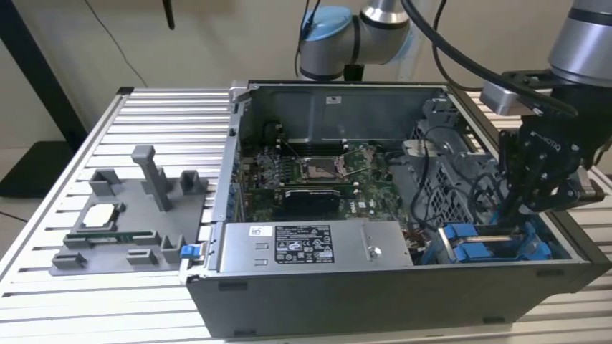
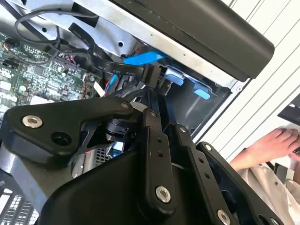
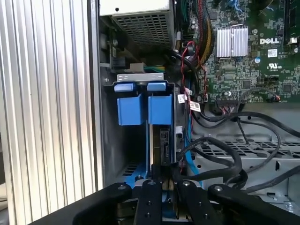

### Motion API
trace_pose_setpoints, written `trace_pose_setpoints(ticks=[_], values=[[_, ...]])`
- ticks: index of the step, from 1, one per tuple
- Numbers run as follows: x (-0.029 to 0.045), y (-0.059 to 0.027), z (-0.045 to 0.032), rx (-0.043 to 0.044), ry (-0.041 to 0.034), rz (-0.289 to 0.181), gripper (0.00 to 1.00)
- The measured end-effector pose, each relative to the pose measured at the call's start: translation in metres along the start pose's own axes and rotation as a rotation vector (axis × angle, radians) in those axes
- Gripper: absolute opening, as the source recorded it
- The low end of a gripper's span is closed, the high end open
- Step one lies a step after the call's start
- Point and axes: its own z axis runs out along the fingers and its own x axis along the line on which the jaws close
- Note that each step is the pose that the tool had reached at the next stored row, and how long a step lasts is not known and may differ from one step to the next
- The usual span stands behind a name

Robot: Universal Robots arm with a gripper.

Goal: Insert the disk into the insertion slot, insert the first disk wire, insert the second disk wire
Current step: 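Insert the first disk wire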

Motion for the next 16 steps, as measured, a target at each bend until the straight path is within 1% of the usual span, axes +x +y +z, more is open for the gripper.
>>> trace_pose_setpoints(ticks=[2, 3, 4, 10, 13, 16], values=[[-0.0013, 0.0001, 0.0014, 0.0014, 0.0097, 0.000, 0.00], [-0.0022, 0.0001, 0.0020, 0.0026, 0.0131, -0.001, 0.00], [-0.0030, 0.0002, 0.0024, 0.0038, 0.0141, -0.001, 0.00], [-0.0081, 0.0005, 0.0035, 0.0101, 0.0136, 0.000, 0.00], [-0.0087, 0.0006, 0.0066, 0.0150, 0.0139, 0.001, 0.00], [-0.0067, 0.0004, 0.0079, 0.0150, 0.0133, 0.001, 0.00]])
